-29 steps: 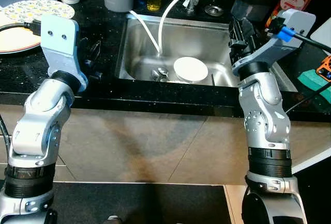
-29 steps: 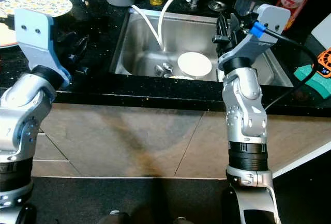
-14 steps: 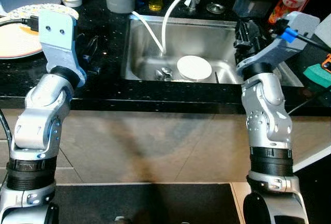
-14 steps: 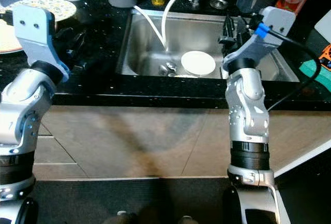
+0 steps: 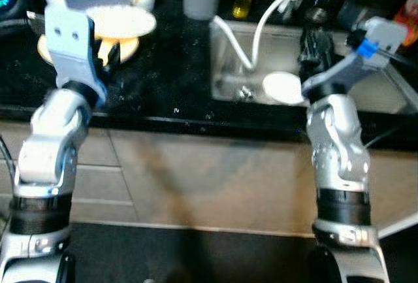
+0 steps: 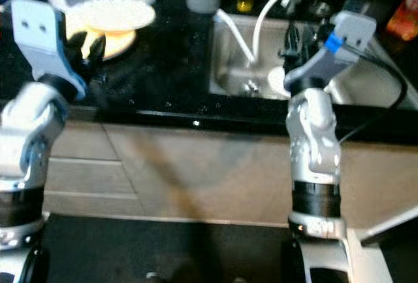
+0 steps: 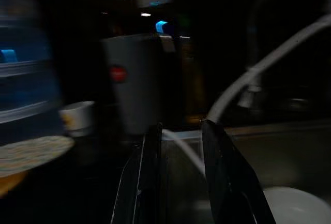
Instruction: Kitchen organization
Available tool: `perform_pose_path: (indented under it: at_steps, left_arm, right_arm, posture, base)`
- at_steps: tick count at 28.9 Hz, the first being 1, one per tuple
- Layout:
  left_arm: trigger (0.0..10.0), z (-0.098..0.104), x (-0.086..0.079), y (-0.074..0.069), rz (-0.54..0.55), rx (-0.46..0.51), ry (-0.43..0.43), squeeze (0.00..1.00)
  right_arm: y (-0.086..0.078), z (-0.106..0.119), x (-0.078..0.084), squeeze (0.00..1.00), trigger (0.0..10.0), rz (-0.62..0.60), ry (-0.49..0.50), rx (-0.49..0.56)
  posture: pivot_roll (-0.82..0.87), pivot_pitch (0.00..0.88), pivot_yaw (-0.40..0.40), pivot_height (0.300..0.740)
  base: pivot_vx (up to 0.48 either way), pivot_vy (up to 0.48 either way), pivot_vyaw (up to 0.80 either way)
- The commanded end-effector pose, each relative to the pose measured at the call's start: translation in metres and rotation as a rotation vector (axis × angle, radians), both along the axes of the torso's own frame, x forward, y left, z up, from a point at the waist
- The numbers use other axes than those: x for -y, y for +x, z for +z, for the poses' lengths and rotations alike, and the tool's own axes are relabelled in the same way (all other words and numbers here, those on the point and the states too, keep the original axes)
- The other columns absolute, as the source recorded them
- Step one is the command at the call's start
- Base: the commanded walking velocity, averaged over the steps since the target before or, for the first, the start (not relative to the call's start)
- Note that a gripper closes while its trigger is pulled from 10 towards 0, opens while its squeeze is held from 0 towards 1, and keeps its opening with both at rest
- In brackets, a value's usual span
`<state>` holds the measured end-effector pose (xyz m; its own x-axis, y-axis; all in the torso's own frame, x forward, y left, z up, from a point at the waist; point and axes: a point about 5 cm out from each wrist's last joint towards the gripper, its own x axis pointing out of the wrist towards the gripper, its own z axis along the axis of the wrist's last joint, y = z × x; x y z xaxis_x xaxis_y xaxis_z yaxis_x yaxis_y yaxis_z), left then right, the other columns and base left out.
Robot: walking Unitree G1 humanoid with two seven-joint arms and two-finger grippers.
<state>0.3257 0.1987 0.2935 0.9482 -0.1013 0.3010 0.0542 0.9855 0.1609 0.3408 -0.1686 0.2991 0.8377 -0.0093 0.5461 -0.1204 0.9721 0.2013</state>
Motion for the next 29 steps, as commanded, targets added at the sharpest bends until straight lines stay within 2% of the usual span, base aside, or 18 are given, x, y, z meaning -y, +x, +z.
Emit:
perform_pose_path:
  at_steps: [1,4,22,29]
  left_arm:
    - [10.0,-0.002,0.003,0.000,-0.009,-0.006,0.015,0.00]
    - [10.0,-0.002,0.003,0.001,-0.008,-0.009,0.018,0.00]
    - [10.0,-0.010,0.009,0.012,0.004,-0.103,0.087,0.00]
    - [10.0,-0.011,0.005,0.016,0.027,-0.125,0.103,0.00]
  right_arm:
    - [-0.002,-0.001,0.007,0.00,10.0,-0.024,0.008,0.000]
    - [-0.002,-0.002,0.007,0.00,10.0,-0.025,0.010,0.000]
    - [-0.003,-0.003,0.007,0.00,10.0,-0.023,0.010,0.001]
    - [-0.003,-0.003,0.006,0.00,10.0,-0.020,0.006,0.001]
  posture:
    - [0.17,0.080,-0.039,0.740]
    - [0.17,0.081,-0.038,0.740]
    - [0.16,0.073,-0.033,0.740]
    - [0.16,0.070,-0.030,0.740]
  base:
    - [0.000,0.356,0.00]
    - [0.000,0.339,0.00]
    - [0.000,0.000,0.00]
    - [0.000,0.000,0.00]
